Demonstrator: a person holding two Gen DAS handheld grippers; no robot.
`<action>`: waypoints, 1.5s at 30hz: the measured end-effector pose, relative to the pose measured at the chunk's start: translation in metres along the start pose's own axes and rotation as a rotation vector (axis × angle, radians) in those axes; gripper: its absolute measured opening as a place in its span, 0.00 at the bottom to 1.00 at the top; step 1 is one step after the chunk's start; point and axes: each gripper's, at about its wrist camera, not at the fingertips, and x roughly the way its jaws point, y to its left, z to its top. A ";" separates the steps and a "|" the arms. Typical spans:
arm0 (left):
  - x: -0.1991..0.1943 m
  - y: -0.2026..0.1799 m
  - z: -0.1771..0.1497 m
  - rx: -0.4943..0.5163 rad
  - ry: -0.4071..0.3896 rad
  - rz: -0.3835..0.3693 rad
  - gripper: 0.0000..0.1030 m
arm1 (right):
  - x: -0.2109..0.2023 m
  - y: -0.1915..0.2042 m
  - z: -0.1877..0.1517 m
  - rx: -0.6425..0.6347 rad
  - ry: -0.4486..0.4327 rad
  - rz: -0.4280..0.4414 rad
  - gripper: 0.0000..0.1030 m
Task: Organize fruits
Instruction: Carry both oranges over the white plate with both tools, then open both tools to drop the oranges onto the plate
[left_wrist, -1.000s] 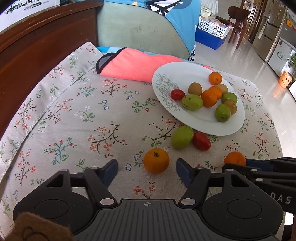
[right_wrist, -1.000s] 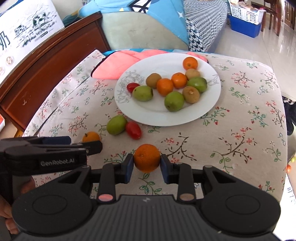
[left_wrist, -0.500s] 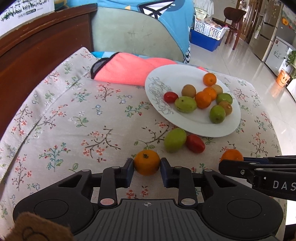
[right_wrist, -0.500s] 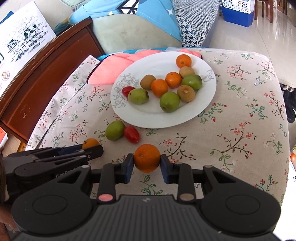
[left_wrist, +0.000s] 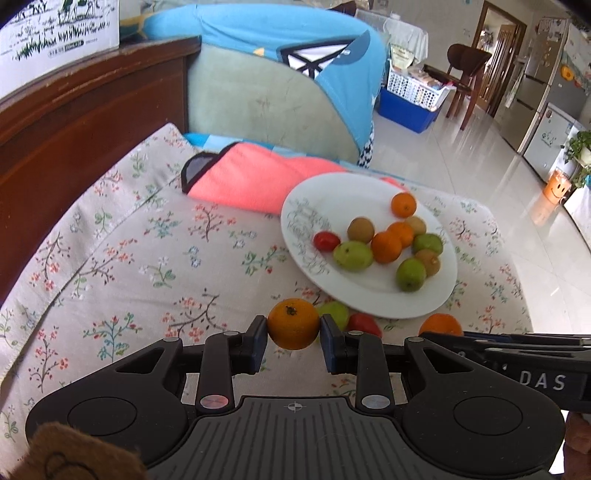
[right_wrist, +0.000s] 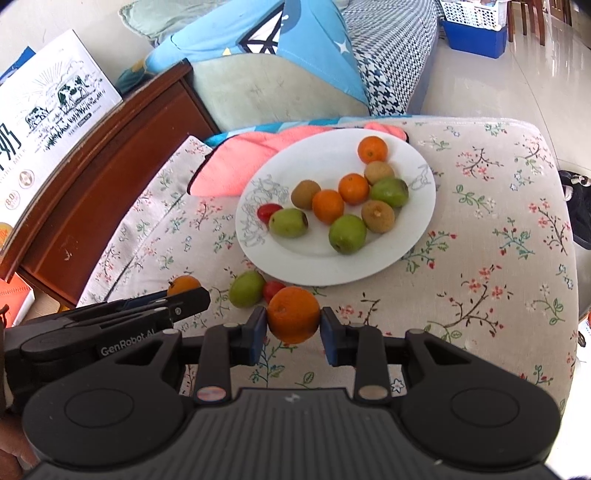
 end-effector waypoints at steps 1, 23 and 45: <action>-0.002 -0.001 0.001 -0.003 -0.006 -0.002 0.27 | 0.000 0.000 0.001 0.000 -0.002 0.001 0.31; -0.021 -0.014 0.055 -0.037 -0.144 -0.065 0.27 | -0.030 0.000 0.048 -0.017 -0.180 0.073 0.31; 0.045 -0.010 0.087 -0.098 -0.121 -0.060 0.27 | 0.020 -0.027 0.087 0.085 -0.207 0.046 0.31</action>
